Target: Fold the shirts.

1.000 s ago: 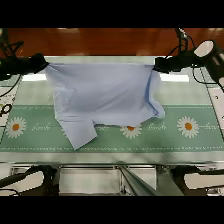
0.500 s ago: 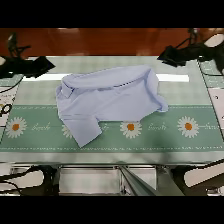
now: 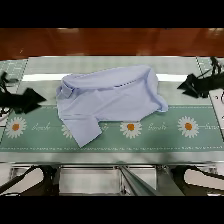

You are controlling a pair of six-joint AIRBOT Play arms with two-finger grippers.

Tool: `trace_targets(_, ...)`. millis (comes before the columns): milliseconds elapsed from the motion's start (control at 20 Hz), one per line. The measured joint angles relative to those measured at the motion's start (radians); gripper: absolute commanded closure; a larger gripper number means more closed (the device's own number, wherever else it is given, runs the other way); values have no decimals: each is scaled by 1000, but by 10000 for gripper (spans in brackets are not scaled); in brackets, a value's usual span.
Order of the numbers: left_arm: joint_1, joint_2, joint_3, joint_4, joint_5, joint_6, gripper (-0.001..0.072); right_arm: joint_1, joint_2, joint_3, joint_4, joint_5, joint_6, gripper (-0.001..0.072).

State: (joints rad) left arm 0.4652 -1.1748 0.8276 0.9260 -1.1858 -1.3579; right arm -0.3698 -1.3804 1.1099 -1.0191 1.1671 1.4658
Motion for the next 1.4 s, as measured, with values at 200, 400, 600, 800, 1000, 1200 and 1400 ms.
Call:
trace_targets(200,10,-11,-165,-51,26,33,201,-37,98,-209,53,-38,-75,303)
trace_targets(400,13,-67,-214,-101,60,43,201,-48,136,-271,77,-36,-119,303)
trace_targets(600,8,-117,-227,-188,95,87,201,-51,146,-288,82,-30,-135,303)
trace_targets(800,-36,-156,-229,-264,142,123,361,-51,149,-293,84,-31,-141,303)
trace_targets(1000,-91,-183,-215,-266,188,139,690,-51,150,-294,80,-32,-143,302)
trace_targets(1200,-103,-190,-175,-264,182,143,689,-51,139,-295,30,-8,-165,291)
trace_targets(1400,-104,-192,-150,-267,161,146,689,-51,87,-296,21,14,-220,291)
